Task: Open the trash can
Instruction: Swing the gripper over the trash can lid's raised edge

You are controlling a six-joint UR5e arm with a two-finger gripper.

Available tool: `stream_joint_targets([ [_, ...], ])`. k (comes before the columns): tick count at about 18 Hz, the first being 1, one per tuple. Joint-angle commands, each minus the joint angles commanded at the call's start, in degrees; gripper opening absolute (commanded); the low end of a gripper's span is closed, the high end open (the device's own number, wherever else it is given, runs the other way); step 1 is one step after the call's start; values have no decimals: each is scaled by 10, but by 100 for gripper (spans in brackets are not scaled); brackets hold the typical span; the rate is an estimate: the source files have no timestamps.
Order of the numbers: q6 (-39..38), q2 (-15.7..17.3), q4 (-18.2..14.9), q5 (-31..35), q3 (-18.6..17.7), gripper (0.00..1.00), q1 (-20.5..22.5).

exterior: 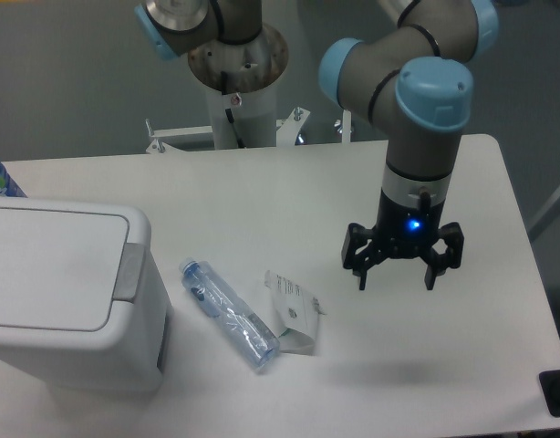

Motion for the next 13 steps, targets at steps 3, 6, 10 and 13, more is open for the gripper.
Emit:
stream_joint_targets([
  [3, -34, 13, 0, -35, 1, 100, -19],
  [6, -56, 21, -1, -64, -1, 100, -32],
  [10, -89, 43, 0, -96, -7, 100, -66],
  [13, -101, 54, 0, -96, -25, 100, -86],
])
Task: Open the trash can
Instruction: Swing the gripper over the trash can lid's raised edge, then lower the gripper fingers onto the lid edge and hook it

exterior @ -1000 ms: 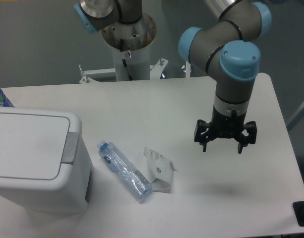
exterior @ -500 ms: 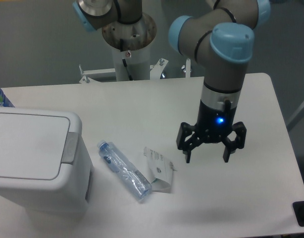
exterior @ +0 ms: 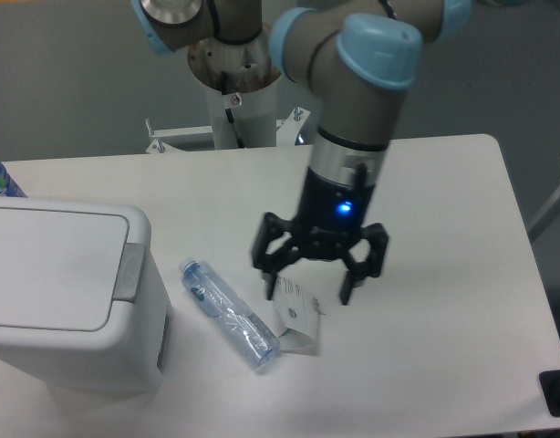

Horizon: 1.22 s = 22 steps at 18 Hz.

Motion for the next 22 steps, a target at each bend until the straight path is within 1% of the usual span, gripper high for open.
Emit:
stream_joint_targets([
  [5, -30, 9, 0, 2, -7, 100, -28],
  [7, -33, 16, 0, 1, -10, 100, -30],
  [14, -34, 14, 0, 2, -14, 100, -43],
  [17, -33, 16, 1, 3, -28, 100, -50],
  [22, -35, 17, 0, 2, -28, 100, -52],
])
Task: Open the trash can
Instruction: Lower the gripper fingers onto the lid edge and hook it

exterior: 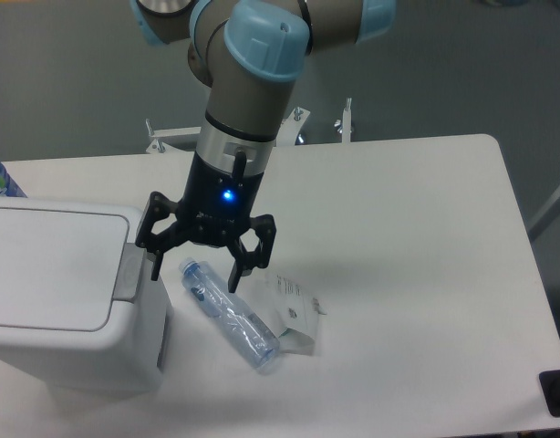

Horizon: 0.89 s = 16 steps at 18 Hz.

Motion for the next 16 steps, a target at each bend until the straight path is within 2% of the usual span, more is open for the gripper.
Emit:
stream_joint_targets([
  [9, -7, 13, 0, -1, 3, 100, -1],
  [16, -12, 10, 0, 0, 1, 100, -1],
])
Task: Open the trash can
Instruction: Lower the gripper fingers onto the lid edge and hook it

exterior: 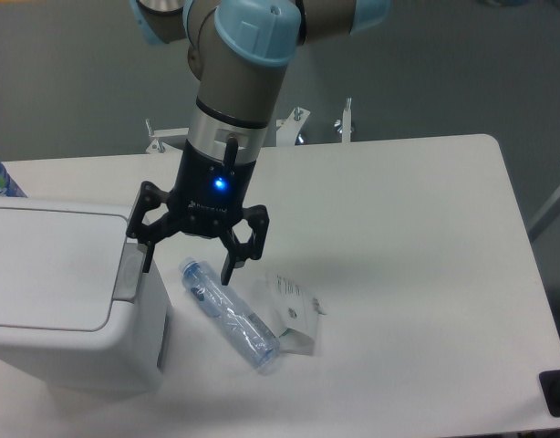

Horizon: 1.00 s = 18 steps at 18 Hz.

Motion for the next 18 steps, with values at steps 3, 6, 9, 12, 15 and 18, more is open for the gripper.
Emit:
stream_joint_targets([
  [3, 0, 0, 0, 0, 1, 100, 0],
  [6, -10, 2, 0, 0, 0, 100, 0],
  [9, -17, 0, 0, 2, -2, 100, -3],
  [12, -25, -1, 1, 3, -3, 100, -4],
  [15, -25, -3, 5, 4, -6, 100, -7],
  [18, -22, 0, 5, 4, -6, 100, -7],
])
